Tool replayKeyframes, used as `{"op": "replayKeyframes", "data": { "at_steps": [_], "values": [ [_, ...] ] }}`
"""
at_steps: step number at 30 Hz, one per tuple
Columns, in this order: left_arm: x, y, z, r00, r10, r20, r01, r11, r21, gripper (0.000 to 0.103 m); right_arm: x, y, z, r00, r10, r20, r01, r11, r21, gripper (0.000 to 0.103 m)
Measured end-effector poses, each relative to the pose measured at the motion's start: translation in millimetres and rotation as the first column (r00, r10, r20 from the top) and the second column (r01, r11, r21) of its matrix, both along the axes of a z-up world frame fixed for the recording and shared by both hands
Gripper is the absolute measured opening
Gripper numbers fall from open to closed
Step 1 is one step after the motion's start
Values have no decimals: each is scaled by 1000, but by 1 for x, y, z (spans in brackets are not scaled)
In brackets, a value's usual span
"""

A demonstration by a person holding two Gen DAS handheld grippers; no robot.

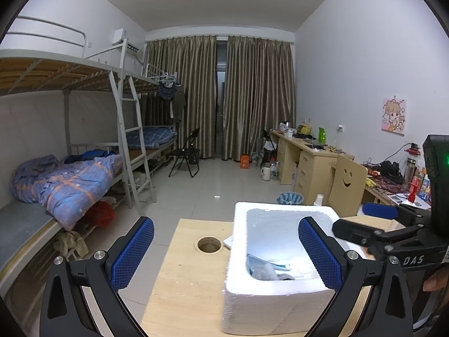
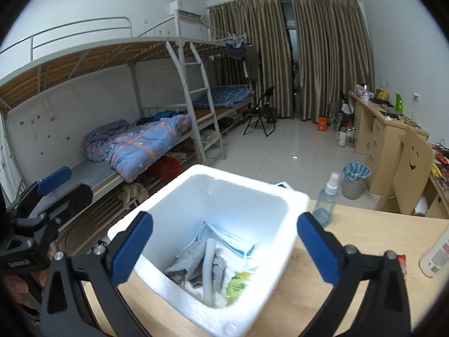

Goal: Organize soft objects

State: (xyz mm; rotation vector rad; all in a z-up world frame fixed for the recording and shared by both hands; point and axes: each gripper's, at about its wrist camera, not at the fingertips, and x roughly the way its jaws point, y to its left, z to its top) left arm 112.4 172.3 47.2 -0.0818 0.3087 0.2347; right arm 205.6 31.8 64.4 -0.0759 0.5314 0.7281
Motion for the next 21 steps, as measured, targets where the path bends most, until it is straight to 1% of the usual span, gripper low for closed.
{"op": "replayKeyframes", "data": {
  "at_steps": [5, 13, 21],
  "values": [
    [5, -13, 2, 1000, -22, 1, 22, 1000, -1, 103, -2, -20, 4, 999, -39, 5, 39, 999, 19, 103],
    [7, -36, 3, 998, -60, 0, 60, 998, 8, 103, -9, -36, 8, 998, -65, 10, 64, 998, 25, 103],
    [-5, -49, 5, 998, -61, 8, 61, 998, 20, 103, -25, -51, 14, 997, -72, 30, 71, 997, 41, 103]
  ]
}}
